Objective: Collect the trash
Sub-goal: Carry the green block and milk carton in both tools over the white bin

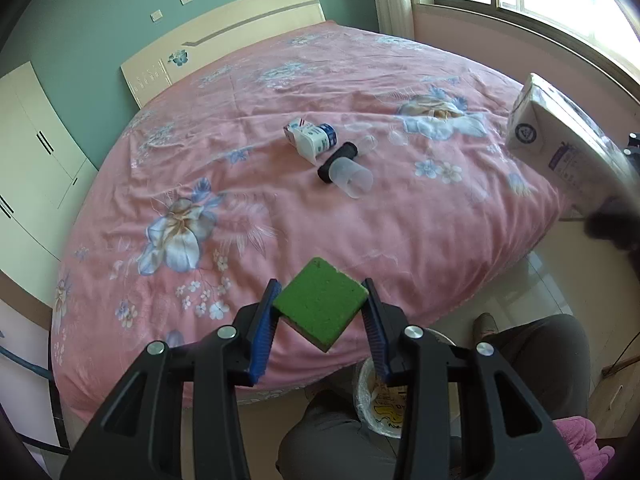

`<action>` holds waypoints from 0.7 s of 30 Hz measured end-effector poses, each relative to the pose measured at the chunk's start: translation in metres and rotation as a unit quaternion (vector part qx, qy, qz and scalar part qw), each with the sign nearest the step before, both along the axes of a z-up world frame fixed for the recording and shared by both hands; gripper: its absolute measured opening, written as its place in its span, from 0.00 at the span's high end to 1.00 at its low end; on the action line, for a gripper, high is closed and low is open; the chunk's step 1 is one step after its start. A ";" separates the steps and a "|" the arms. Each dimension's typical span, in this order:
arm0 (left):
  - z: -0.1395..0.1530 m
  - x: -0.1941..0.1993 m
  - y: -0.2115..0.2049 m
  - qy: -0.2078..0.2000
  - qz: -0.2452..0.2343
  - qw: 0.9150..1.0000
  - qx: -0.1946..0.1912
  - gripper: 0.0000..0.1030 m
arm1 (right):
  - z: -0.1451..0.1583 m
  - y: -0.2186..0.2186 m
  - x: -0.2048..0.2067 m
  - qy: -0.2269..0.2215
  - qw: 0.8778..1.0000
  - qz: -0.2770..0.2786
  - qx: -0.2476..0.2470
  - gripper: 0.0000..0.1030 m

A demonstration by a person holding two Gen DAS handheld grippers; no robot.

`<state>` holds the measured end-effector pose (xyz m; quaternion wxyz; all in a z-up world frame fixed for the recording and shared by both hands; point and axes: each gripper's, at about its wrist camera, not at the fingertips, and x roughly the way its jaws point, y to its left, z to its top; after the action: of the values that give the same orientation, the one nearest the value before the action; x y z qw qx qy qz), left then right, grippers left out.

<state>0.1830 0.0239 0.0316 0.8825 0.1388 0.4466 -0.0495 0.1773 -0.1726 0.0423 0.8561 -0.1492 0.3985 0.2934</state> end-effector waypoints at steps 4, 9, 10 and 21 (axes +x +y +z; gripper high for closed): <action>-0.029 -0.004 -0.006 0.024 -0.007 1.000 -0.002 0.59 | -0.032 0.007 -0.006 0.025 0.999 0.011 -0.017 0.53; -0.063 -0.007 -0.015 0.051 -0.014 0.999 -0.005 0.59 | -0.071 0.015 -0.010 0.057 0.998 0.021 -0.028 0.53; -0.069 -0.007 -0.017 0.057 -0.015 0.998 -0.005 0.59 | -0.079 0.017 -0.011 0.062 0.997 0.022 -0.031 0.53; -0.149 -0.015 -0.027 0.121 -0.021 0.992 -0.013 0.59 | -0.156 0.040 -0.014 0.126 0.990 0.040 -0.059 0.53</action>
<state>0.1684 -0.0033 -0.1175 0.8223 0.1296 0.5467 -0.0902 0.1632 -0.1322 -0.1134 0.7764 -0.1770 0.5131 0.3203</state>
